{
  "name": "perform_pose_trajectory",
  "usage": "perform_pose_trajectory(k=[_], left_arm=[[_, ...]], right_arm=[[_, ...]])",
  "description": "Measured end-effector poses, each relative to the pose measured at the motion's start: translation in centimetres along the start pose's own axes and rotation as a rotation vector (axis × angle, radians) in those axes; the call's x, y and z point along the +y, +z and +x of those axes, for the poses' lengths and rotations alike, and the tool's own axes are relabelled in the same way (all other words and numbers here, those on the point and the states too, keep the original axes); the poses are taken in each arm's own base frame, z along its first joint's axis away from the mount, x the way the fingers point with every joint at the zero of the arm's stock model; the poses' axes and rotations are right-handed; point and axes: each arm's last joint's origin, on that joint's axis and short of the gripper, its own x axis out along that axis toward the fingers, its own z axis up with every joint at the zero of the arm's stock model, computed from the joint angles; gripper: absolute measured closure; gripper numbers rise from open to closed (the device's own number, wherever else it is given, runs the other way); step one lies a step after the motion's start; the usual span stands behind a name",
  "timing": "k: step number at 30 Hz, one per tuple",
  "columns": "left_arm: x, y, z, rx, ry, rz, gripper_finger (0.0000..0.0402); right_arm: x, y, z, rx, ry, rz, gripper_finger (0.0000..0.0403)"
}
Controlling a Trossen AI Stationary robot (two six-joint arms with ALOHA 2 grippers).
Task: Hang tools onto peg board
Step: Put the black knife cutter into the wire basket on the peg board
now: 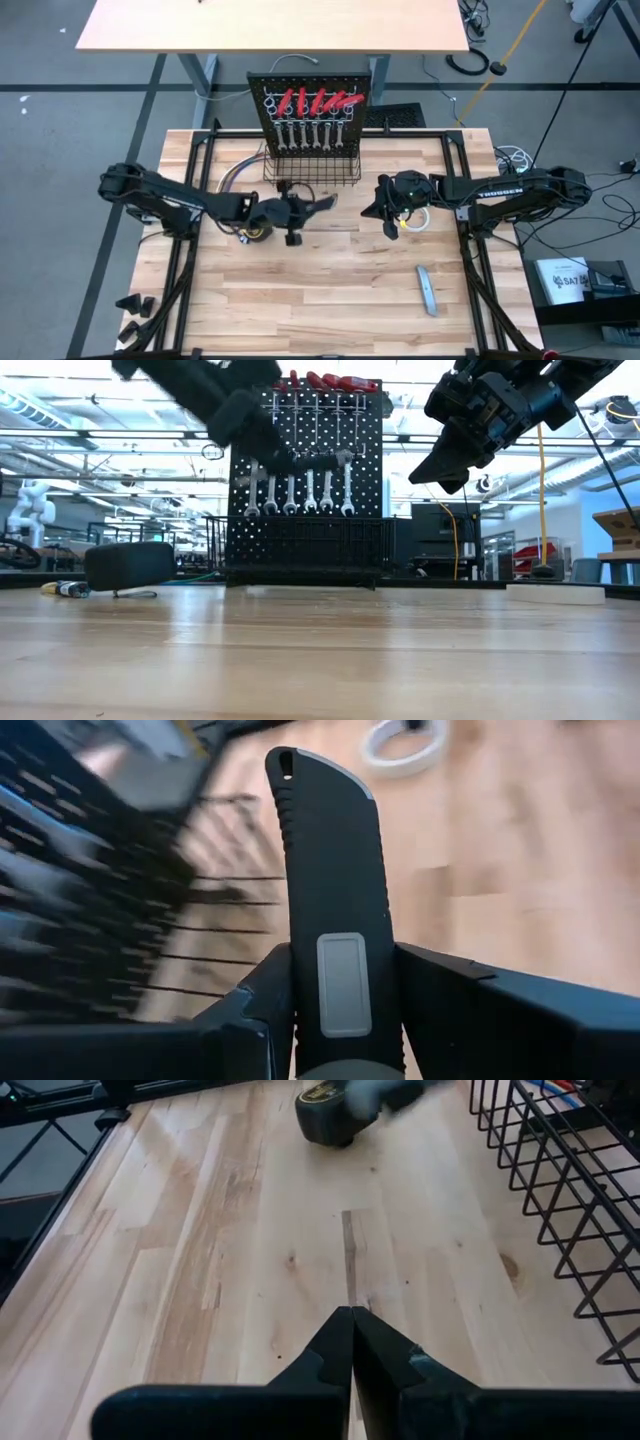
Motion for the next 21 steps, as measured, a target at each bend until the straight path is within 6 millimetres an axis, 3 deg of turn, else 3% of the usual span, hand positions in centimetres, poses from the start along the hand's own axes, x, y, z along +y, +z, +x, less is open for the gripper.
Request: perform_pose_trajectory(k=[7, 14, 21], left_arm=[[5.6, 4.1, -0.2, 0.123, 0.162, 0.277, 0.0268], [11.4, 3.1, 1.4, 0.159, 0.125, 0.301, 0.0268], [13.4, 1.6, 2.9, 0.191, 0.111, 0.287, 0.0268]], right_arm=[[0.0, -0.2, 0.0, 0.024, -0.003, 0.005, 0.0403], [0.0, -0.5, -0.3, 0.052, -0.007, 0.002, 0.0403], [-0.1, -0.5, -0.3, 0.052, -0.032, -0.041, 0.0403]])
